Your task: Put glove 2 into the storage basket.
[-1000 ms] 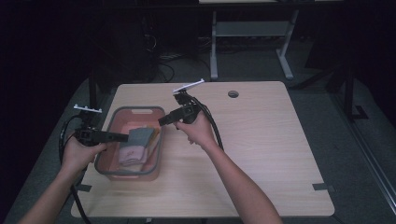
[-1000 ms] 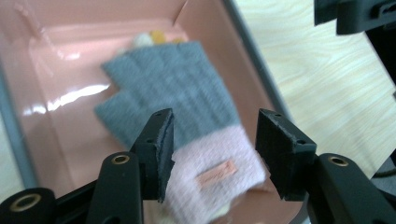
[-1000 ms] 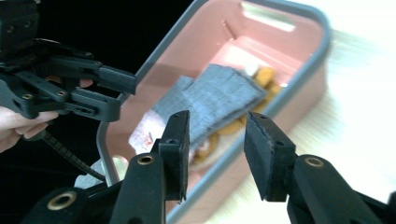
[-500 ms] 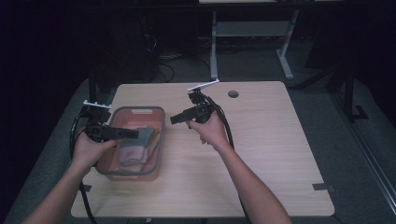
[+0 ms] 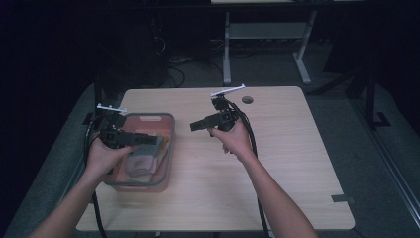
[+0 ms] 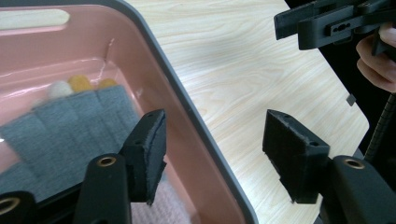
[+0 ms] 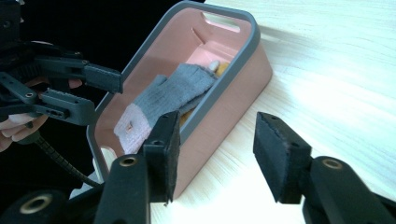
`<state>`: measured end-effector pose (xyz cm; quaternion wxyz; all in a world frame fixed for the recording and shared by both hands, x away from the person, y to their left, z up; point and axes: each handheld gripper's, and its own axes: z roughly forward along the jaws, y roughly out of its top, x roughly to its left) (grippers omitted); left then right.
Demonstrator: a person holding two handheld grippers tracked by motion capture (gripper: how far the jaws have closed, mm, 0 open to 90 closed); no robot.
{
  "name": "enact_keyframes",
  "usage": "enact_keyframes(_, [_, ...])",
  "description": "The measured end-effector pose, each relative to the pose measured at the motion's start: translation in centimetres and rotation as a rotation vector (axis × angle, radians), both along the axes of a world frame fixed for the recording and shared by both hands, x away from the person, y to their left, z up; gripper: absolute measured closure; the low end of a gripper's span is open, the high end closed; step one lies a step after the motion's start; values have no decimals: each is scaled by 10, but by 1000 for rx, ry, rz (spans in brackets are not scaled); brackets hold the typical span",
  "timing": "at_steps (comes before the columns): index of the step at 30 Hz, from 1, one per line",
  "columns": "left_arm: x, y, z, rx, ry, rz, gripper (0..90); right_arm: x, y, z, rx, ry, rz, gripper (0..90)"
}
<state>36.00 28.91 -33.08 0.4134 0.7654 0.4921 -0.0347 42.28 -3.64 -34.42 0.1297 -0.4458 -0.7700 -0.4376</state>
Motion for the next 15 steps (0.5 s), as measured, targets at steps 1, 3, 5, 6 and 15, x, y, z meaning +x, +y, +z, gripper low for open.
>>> enact_keyframes(1, [0, -2, -1, 0, 1, -6, 392, 0, 0, 0, 0, 0, 0, 491])
enact_keyframes(3, [0, -5, -2, -2, -4, -15, 379, -1, -4, -2, -2, 5, 1, 478])
enact_keyframes(5, [0, -9, -2, 2, -3, -23, 371, -1, -8, -3, 2, 10, -3, 469])
enact_keyframes(6, [1, -13, -1, -1, -8, -25, 366, -2, -12, -5, 0, 11, -6, 461])
enact_keyframes(15, [2, -32, 2, -3, -29, -69, 310, -4, -34, -9, 8, 15, -38, 435])
